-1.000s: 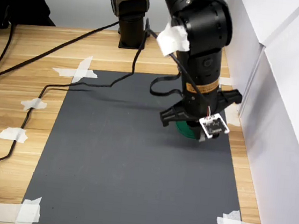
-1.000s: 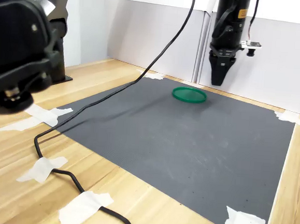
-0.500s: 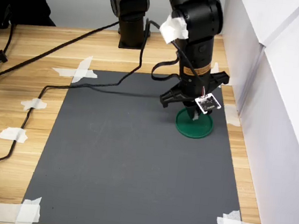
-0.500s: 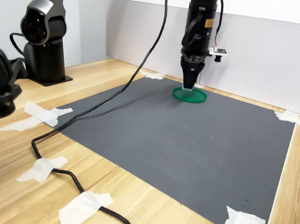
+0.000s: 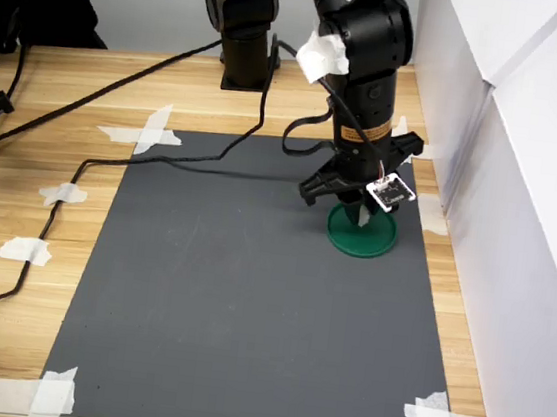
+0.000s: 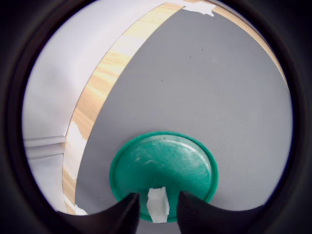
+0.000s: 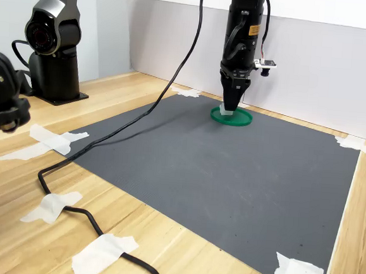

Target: Grasp a white terminal and put it on the green lid.

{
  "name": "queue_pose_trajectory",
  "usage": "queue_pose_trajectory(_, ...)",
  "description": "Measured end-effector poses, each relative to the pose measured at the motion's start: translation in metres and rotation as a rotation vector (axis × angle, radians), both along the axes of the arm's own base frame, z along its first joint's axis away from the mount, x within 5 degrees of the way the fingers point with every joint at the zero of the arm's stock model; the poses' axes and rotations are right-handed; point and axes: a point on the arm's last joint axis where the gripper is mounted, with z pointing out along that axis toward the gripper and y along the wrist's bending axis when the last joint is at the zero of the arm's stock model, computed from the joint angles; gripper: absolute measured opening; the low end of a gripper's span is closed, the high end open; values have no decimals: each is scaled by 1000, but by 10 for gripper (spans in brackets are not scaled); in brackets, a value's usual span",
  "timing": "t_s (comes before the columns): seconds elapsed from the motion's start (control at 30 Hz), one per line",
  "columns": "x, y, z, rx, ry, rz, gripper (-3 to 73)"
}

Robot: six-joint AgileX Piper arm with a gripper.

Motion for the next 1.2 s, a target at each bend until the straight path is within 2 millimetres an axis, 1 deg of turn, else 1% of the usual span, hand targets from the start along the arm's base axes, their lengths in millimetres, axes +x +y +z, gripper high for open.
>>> queue_pose_trajectory(0.07,-1,-1,5,7,-14,0,404)
queue_pose_trajectory(0.13,-3,-2,16,26,-43,-2,435)
queue_pose_trajectory(0.2,-6,-2,30,58,-78,-10,448)
queue_pose_trajectory(0.3,-14,-5,57,122,-164,-22,447)
queue_pose_trajectory(0.37,-21,-11,74,158,-238,-33,431)
queue_pose_trajectory(0.4,-25,-16,80,168,-272,-36,410)
queue_pose_trajectory(0.5,-40,-39,90,168,-371,-60,305)
queue_pose_trajectory(0.57,-47,-57,93,167,-427,-99,206)
queue_pose_trajectory(0.67,-59,-92,95,166,-505,-201,65)
queue_pose_trajectory(0.73,-69,-112,93,160,-542,-270,17)
queue_pose_trajectory(0.83,-86,-143,93,131,-611,-369,-7)
queue_pose_trajectory(0.93,-110,-170,91,95,-688,-462,-13)
queue_pose_trajectory(1.07,-146,-187,87,84,-794,-560,-16)
queue_pose_trajectory(1.2,-179,-189,74,92,-880,-589,-16)
